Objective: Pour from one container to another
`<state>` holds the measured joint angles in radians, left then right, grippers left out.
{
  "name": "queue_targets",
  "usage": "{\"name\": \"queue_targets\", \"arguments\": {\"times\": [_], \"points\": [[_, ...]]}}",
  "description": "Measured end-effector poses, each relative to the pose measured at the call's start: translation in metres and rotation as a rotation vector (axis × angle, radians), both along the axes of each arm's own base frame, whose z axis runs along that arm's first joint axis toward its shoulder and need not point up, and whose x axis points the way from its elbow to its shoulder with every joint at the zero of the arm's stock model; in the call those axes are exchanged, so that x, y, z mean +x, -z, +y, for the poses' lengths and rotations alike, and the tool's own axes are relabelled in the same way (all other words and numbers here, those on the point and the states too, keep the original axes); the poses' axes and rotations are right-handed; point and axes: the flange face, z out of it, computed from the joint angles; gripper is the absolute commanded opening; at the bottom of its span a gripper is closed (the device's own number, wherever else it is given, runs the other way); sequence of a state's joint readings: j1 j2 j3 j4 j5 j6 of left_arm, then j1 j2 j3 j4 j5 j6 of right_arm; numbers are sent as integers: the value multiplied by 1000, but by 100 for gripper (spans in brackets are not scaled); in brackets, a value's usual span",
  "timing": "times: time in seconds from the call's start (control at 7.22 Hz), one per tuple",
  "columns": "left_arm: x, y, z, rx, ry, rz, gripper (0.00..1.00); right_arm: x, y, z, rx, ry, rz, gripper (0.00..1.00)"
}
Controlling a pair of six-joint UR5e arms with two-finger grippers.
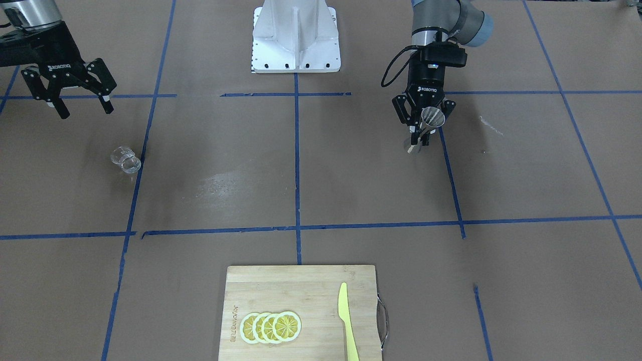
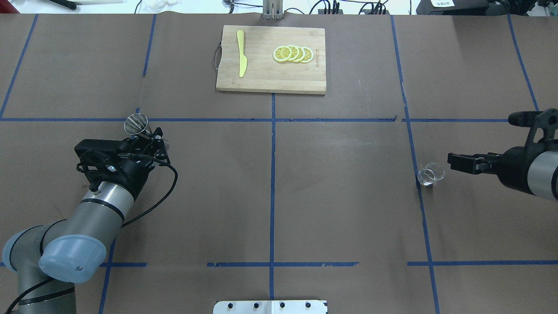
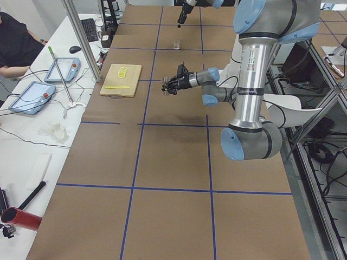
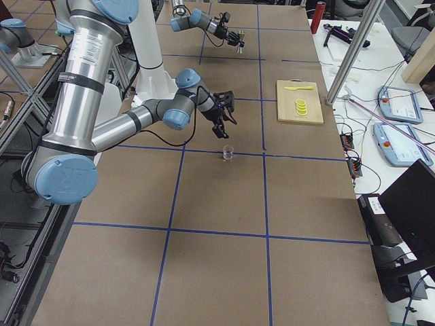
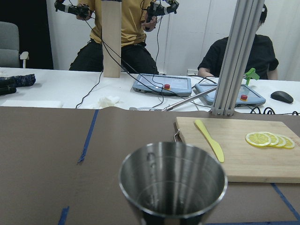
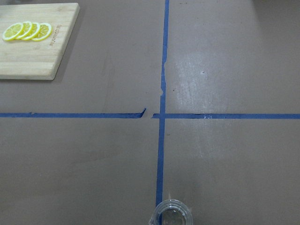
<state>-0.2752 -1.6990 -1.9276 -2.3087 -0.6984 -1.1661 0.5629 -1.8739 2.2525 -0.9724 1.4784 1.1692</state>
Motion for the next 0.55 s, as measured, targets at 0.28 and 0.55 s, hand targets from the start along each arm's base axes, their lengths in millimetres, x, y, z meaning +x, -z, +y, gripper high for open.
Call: {"name": "queue_targets", "arguments": {"times": [0.28,0.55], "points": [[5,3,-6,2,10,3,0,-34,-26,24,87,-82,33,100],[6,6,-8,4,12,11,0,-56,-72,34,187,-172,41,100]]}}
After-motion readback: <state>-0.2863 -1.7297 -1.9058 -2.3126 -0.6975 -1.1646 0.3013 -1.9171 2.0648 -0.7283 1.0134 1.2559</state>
